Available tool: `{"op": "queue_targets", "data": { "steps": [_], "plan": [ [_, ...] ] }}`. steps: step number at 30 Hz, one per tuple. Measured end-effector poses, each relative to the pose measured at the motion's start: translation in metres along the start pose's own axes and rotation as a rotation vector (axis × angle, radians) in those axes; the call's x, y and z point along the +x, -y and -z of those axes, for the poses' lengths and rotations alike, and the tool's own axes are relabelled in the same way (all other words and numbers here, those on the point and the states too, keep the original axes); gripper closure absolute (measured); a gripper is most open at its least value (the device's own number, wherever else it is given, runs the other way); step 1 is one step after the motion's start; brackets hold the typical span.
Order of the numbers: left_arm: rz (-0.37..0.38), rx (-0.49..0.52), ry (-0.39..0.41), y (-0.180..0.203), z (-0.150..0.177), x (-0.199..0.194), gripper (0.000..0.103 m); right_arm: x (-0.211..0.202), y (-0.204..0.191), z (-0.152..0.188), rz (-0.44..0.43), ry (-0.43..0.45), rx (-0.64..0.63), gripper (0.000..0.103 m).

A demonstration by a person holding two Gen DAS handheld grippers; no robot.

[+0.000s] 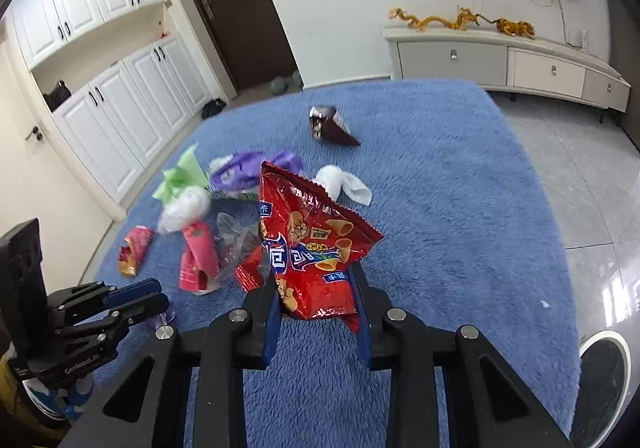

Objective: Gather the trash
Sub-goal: 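Grasp the red snack bag with the right gripper, then carry the red snack bag to the bin and open the right gripper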

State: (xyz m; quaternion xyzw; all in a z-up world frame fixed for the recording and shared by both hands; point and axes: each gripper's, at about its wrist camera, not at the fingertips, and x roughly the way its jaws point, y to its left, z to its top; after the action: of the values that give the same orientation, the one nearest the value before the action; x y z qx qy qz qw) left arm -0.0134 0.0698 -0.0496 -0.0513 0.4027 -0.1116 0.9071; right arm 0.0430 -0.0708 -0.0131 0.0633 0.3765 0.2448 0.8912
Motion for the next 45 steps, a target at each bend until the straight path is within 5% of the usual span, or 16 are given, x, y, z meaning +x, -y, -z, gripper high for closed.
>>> {"op": "queue_targets", "data": {
  "steps": [12,19,27,35,42,44,45],
  "plan": [
    [0.05,-0.022,0.051,0.023,-0.012,-0.04,0.088,-0.081,0.023,0.013,0.023,0.157,0.074,0.075],
    [0.184,0.086,0.067,0.096,-0.062,-0.034,0.088,-0.139,0.083,0.036,0.143,0.246,0.188,0.075],
    [0.386,0.263,-0.003,0.257,-0.112,0.031,0.087,-0.186,0.191,0.095,0.323,0.261,0.429,0.075],
    [0.513,0.367,-0.164,0.403,-0.11,0.125,0.086,-0.185,0.274,0.153,0.449,0.198,0.608,0.075],
    [0.555,0.37,-0.281,0.466,-0.093,0.191,0.083,-0.172,0.319,0.188,0.497,0.136,0.689,0.069],
    [0.563,0.356,-0.323,0.476,-0.09,0.209,0.076,-0.167,0.324,0.198,0.517,0.12,0.711,0.061],
    [0.562,0.351,-0.333,0.481,-0.087,0.214,0.054,-0.169,0.335,0.2,0.519,0.115,0.718,0.057]
  ]
}}
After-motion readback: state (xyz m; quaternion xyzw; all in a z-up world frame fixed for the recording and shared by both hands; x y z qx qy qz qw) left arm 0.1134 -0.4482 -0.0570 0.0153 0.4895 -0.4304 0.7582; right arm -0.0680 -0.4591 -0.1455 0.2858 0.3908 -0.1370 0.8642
